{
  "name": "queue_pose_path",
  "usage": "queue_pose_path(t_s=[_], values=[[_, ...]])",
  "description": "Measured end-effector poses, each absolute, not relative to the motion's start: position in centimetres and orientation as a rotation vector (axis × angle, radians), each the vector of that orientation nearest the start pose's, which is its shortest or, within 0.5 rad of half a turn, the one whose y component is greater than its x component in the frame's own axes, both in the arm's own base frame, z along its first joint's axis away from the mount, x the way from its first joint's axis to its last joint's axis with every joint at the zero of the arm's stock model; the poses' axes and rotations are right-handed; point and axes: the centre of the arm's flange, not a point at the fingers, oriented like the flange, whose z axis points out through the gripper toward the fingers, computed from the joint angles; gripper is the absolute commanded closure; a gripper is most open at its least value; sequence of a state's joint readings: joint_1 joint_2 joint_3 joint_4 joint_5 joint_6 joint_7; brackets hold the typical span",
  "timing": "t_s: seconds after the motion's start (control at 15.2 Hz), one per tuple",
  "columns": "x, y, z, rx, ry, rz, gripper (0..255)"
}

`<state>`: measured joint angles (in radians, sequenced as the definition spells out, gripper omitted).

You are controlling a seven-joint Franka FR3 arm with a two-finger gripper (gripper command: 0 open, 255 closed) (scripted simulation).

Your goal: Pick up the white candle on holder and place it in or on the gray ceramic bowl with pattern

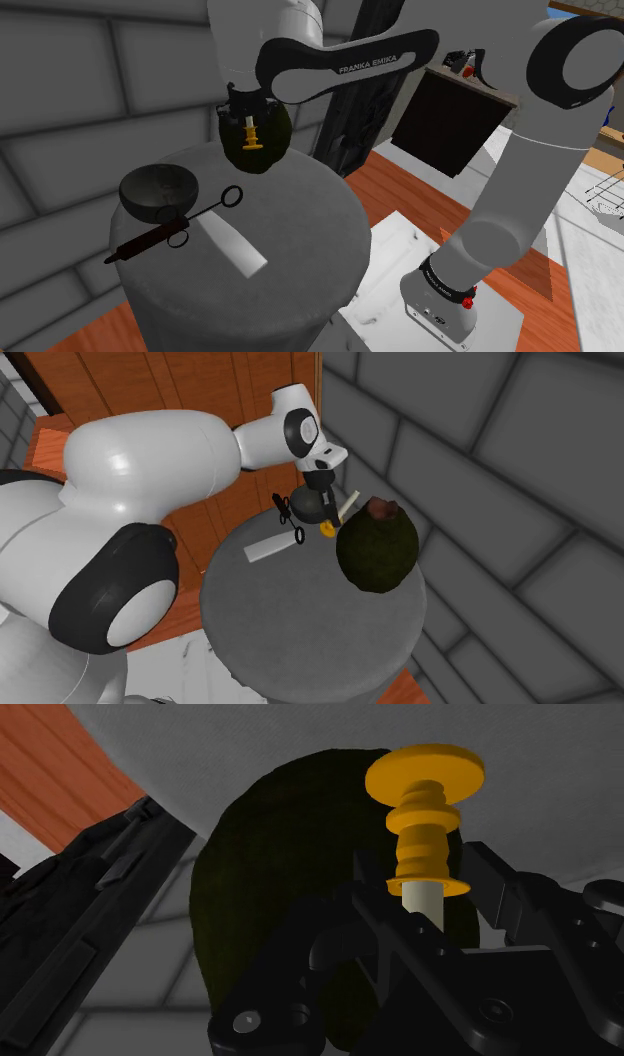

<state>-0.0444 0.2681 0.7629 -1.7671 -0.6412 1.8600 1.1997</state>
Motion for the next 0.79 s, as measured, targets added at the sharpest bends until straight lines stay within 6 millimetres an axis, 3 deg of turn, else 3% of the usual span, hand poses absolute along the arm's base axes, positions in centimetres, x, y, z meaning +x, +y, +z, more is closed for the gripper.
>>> queue_pose_path(t_s=[0.26, 0.79], values=[[51.3, 34.9, 46.0, -3.378, 0.467, -0.513, 255], [51.0, 44.5, 45.5, -3.376, 0.464, -0.513, 255]])
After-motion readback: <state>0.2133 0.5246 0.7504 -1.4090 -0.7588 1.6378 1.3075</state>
